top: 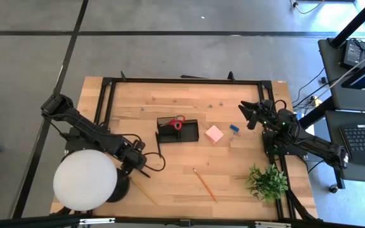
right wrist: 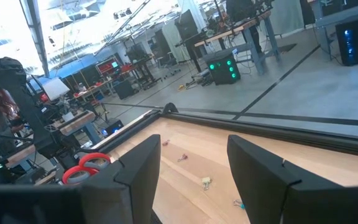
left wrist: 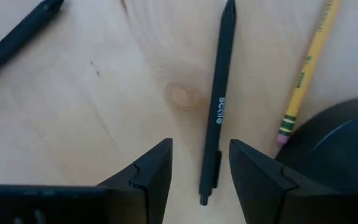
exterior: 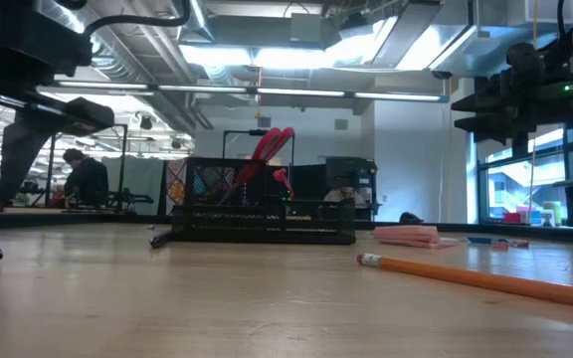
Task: Pick and place office supplies into organizer
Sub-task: Put the black pen into the desk organizer
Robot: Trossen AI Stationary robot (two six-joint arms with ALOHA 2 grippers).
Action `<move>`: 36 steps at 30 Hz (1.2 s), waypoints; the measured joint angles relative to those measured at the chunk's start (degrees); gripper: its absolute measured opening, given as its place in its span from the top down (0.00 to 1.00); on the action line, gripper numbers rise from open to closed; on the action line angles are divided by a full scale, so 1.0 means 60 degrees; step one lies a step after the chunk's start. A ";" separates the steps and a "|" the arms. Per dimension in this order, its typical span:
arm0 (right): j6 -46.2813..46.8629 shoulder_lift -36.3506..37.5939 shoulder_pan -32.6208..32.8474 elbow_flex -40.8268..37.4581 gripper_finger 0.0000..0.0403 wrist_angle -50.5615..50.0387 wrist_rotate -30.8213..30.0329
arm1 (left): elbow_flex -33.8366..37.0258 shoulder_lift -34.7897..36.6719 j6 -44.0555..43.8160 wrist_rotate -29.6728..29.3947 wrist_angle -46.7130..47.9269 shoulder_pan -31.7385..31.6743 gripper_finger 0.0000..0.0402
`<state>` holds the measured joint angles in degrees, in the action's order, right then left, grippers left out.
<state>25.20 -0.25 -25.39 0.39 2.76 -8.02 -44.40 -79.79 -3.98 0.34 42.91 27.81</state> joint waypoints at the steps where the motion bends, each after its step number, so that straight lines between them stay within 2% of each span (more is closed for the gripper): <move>1: 0.0002 0.0000 0.0001 0.0000 0.53 0.0000 -0.0002 | 0.0000 0.0000 -0.0067 0.0003 0.0020 0.0036 0.62; 15: -0.0013 0.0000 0.0002 0.0002 0.53 0.0000 -0.0002 | 0.0017 -0.0350 -0.0559 0.0101 -0.0332 0.0237 0.62; 22: -0.0002 0.0000 0.0003 -0.0001 0.53 0.0000 -0.0002 | 0.0572 -0.0481 -0.1102 0.0108 -0.1196 0.0351 0.62; 29: -0.0020 0.0000 0.0001 0.0001 0.53 0.0000 -0.0002 | 0.1126 -0.0516 -0.1488 0.0191 -0.1183 0.0449 0.62; 36: -0.0020 0.0000 0.0002 0.0000 0.53 -0.0002 -0.0002 | 0.1111 -0.0960 -0.1488 0.0112 -0.1150 0.0594 0.63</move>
<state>25.08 -0.25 -25.37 0.39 2.76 -8.03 -37.74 -85.55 -12.91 1.02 36.00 31.38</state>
